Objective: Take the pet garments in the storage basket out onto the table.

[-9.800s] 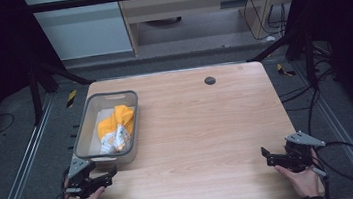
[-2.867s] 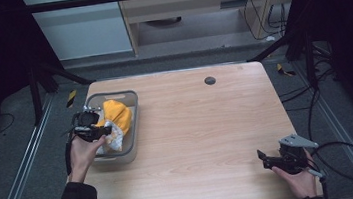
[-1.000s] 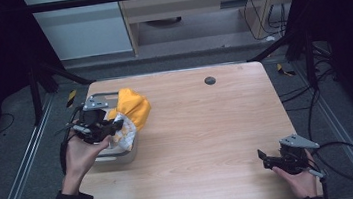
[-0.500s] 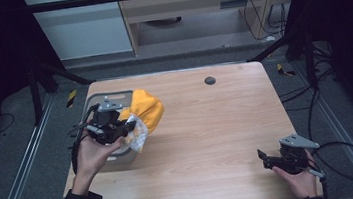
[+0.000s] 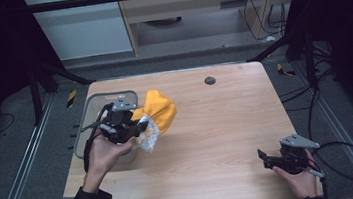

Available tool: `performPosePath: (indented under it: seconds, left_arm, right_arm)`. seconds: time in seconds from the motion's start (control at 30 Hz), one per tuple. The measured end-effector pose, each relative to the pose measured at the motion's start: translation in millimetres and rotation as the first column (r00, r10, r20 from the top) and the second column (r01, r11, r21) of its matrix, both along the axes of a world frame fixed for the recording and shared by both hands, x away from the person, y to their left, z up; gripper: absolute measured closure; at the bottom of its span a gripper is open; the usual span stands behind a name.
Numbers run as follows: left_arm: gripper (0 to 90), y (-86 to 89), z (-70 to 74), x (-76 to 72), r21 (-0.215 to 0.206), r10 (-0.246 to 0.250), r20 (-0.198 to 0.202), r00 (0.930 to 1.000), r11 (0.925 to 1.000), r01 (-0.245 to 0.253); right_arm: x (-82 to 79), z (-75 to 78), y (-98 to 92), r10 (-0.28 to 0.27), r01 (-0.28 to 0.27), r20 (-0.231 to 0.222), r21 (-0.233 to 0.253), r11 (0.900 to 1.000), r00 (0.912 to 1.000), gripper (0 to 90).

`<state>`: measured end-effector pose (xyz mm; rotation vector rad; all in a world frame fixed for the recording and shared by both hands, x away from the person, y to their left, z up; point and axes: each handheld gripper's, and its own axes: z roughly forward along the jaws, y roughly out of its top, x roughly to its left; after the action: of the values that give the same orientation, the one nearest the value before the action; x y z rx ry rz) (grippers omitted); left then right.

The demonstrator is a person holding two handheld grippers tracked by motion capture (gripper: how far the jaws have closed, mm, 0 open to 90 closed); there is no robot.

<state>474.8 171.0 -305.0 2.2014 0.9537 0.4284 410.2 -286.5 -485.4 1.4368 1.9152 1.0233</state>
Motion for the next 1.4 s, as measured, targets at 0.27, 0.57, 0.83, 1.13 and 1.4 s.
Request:
performPosePath:
  seconds: [0.27, 0.57, 0.83, 1.13, 1.4]
  left_arm:
    - [81.8, -15.0, -6.1, 1.8, 0.012, -0.034, -0.013, 0.9993, 0.9993, 0.034]
    - [81.8, -32.6, -15.7, 4.0, 0.022, -0.063, -0.025, 0.9977, 0.9977, 0.064]
    - [81.8, -48.9, -27.5, 5.2, 0.029, -0.090, -0.037, 0.9952, 0.9954, 0.091]
    - [81.8, -60.6, -39.8, 6.5, 0.035, -0.124, -0.057, 0.9907, 0.9914, 0.126]
    - [81.8, -70.0, -51.8, 9.3, 0.038, -0.130, -0.071, 0.9889, 0.9903, 0.133]
  right_arm:
    - [0.1, 0.1, -0.8, -0.003, 0.003, 0.003, 0.001, 1.000, 1.0000, 9.7]
    - [0.1, 0.0, -1.2, -0.004, 0.004, 0.003, 0.004, 1.000, 1.0000, 9.7]
    - [0.0, 0.0, -1.5, -0.002, 0.002, 0.008, 0.003, 1.000, 1.0000, 9.6]
    - [0.1, -0.2, -1.3, -0.002, 0.002, 0.010, 0.003, 1.000, 0.9999, 9.6]
    - [0.3, -0.3, -1.4, -0.001, 0.001, 0.011, 0.001, 1.000, 0.9999, 9.6]
